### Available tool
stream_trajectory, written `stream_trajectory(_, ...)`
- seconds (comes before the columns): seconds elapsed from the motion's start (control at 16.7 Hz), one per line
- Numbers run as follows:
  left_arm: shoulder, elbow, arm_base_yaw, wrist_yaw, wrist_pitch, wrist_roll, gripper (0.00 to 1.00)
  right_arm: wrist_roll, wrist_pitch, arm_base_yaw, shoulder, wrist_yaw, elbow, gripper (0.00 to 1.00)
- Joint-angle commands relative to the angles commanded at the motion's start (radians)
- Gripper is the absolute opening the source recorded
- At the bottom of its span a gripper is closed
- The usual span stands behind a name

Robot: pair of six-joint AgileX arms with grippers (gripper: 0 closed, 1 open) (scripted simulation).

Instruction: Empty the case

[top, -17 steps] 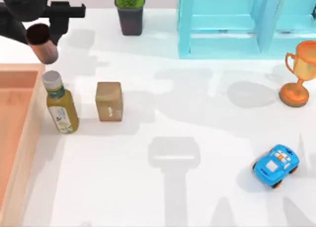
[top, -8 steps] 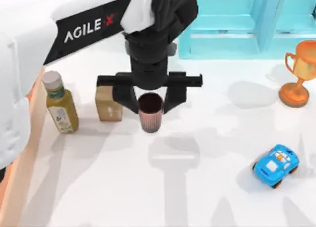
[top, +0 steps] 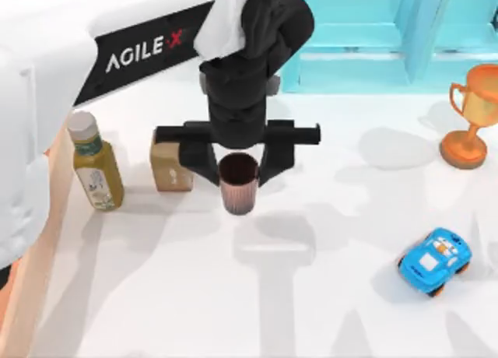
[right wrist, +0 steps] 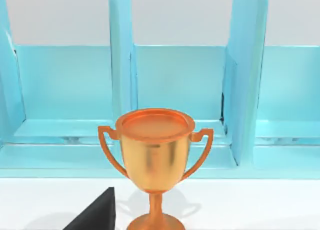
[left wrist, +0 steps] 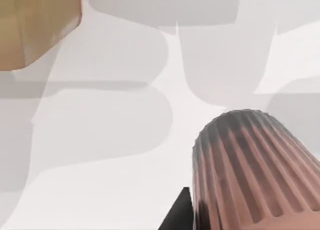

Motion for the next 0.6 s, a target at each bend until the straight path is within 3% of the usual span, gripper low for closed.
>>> stream_trajectory(0.54, 0.020, -0.110, -0.002, 0.001, 0.129, -0.002, 0.00, 0.000, 0.000, 0.000, 0.000, 0.000, 0.000, 1.00)
stream_trajectory(0.6, 0.020, -0.110, -0.002, 0.001, 0.129, -0.002, 0.08, 0.000, 0.000, 0.000, 0.000, 0.000, 0.000, 1.00)
